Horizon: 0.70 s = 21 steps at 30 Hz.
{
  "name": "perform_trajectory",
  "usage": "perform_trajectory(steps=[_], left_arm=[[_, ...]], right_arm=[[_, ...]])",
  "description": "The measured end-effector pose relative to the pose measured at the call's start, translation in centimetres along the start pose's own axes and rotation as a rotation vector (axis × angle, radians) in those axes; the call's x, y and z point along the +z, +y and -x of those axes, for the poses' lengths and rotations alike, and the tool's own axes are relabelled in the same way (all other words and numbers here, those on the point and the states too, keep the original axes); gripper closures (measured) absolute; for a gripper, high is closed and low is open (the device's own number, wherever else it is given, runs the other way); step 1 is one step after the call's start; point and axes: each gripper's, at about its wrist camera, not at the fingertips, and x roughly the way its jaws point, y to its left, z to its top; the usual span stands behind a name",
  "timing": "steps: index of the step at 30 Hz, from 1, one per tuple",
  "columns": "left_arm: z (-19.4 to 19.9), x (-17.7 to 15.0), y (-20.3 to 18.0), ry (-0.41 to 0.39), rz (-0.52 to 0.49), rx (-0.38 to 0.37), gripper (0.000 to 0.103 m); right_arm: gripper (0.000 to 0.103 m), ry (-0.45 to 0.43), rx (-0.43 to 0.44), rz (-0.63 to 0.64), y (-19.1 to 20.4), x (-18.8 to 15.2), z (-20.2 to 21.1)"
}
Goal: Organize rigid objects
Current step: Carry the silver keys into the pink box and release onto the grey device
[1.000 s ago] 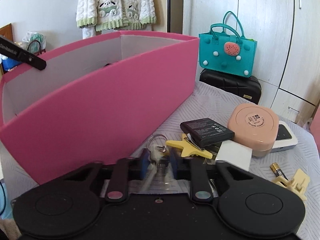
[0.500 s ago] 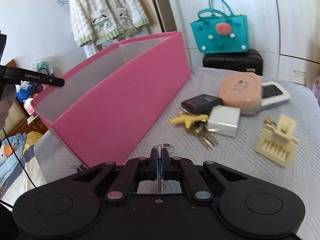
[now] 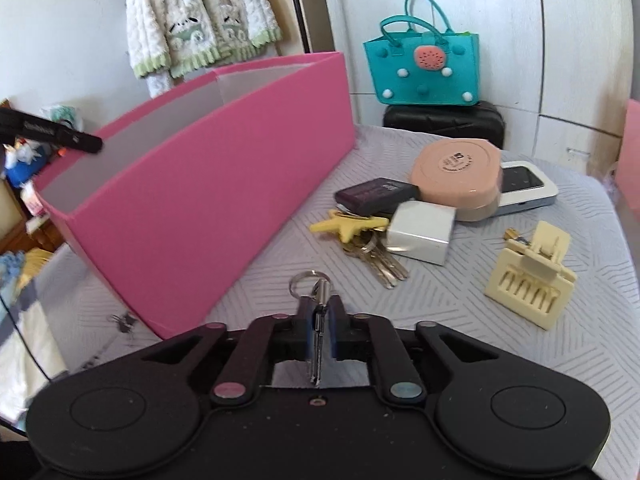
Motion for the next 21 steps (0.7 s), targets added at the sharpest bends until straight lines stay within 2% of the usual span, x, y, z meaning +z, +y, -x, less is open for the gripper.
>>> perform_trajectory(steps=[4, 6, 7, 12, 21], left_arm=[[0.1, -0.2, 0.1, -0.009, 0.000, -0.007, 0.100], [0.0, -0.2, 0.3, -0.007, 0.007, -0.016, 0.100], [0.0, -0.2, 0.4, -0.005, 0.006, -0.020, 0.100], [-0.3, -0.1, 0.9, 0.046, -0.024, -0.061, 0.100], [0.0, 0.3, 1.2, 0.108, -0.125, -0.120, 0.099]], right_arm=[[0.084, 0.003, 0.017, -0.018, -0.4, 0.1, -0.3], [0.090, 0.003, 0.023, -0.033, -0.5, 0.2, -0.4], [0.098, -0.004, 0.030, -0.035, -0.4, 0.2, -0.3], [0.098, -0.036, 0.045, 0.024, 0.9, 1.4, 1.3], [0.098, -0.147, -0.049, 0.143, 3.0, 6.2, 5.8]])
